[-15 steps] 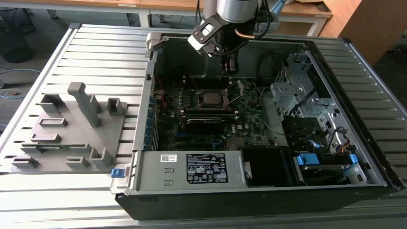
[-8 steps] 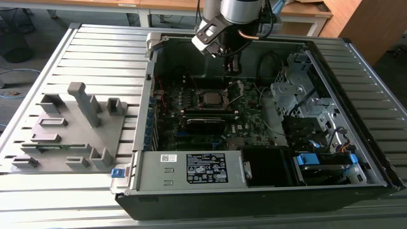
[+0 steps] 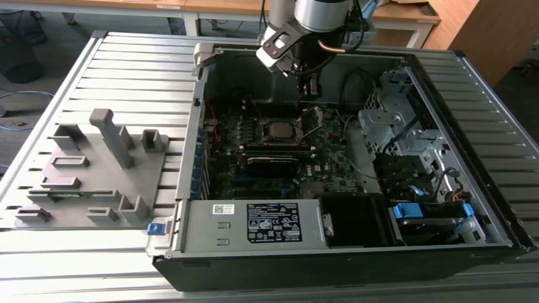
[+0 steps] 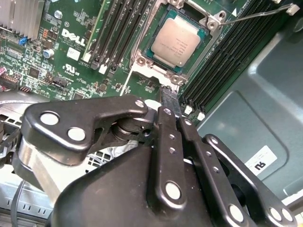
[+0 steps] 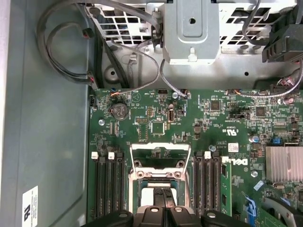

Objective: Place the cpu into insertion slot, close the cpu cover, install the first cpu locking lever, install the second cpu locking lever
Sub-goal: 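Close the cpu cover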

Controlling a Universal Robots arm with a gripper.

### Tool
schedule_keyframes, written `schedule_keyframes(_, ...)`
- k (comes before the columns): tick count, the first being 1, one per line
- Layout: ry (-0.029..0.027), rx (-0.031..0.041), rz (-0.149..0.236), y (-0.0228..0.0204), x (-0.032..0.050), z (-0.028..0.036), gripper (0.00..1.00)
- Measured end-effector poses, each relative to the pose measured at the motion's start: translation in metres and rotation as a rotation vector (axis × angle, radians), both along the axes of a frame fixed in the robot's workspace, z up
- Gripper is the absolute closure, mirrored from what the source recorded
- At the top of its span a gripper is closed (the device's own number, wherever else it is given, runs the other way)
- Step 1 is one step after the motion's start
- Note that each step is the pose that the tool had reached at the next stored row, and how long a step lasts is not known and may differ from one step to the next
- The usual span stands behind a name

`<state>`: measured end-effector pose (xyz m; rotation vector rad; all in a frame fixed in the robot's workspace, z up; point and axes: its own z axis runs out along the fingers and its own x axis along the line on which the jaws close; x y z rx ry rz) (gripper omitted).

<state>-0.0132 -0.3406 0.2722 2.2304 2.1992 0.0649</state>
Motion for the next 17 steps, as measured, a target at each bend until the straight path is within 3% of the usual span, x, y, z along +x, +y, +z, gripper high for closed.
schedule_keyframes(6,0.0028,0.0,0.0,0.0,0.0031,-0.0002,0.89)
schedule_keyframes(17,0.0032,-0.0001,0.0,0.0,0.0044,-0.0019,0.89)
